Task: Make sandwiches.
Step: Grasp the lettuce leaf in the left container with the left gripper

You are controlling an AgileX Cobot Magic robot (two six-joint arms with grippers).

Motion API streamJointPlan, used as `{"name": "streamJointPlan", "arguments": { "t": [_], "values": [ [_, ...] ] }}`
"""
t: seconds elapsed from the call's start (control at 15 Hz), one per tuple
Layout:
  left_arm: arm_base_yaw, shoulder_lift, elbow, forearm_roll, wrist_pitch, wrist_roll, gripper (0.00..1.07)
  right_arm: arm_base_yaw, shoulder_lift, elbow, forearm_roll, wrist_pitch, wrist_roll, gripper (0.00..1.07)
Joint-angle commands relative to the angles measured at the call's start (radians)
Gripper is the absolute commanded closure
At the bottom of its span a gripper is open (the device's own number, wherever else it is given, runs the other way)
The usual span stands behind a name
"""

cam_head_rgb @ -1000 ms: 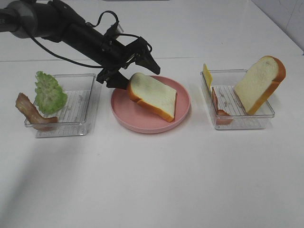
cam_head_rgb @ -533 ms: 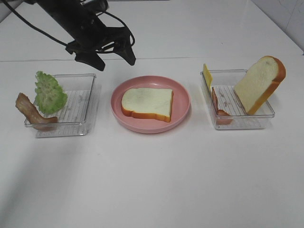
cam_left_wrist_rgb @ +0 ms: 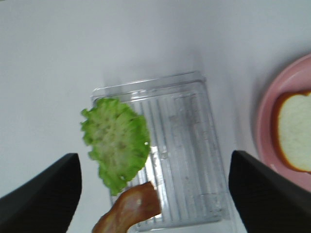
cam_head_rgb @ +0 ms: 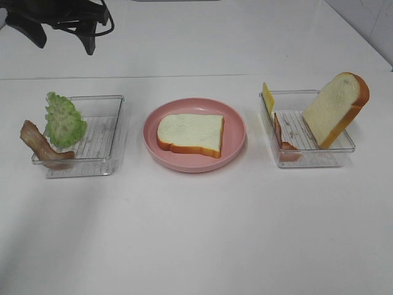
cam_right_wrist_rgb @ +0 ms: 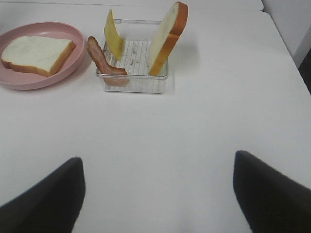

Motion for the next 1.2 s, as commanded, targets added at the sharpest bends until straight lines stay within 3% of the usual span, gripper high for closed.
{"name": "streamJointPlan", "arguments": {
  "t": [0.07, 0.4, 0.8, 1.2],
  "values": [
    [0.022, 0.004, 0.0, 0.003, 0.032, -0.015, 0.3, -0.008, -0.014, 0.002, 0.002, -0.008, -0.008, 0.29],
    [0.135, 0.077, 0.0, -0.163, 0.038, 0.022, 0.3, -0.008, -0.014, 0.002, 0.002, -0.008, -0.008, 0.29],
    [0.136, 0.184, 0.0, -0.118, 0.008, 0.027, 0.31, -0.008, -0.014, 0.002, 0.002, -0.008, -0.008, 0.29],
    [0.139, 0.236, 0.0, -0.109, -0.016, 0.02, 0.39, -0.008, -0.014, 0.002, 0.002, -0.008, -0.008, 0.29]
  ]
}}
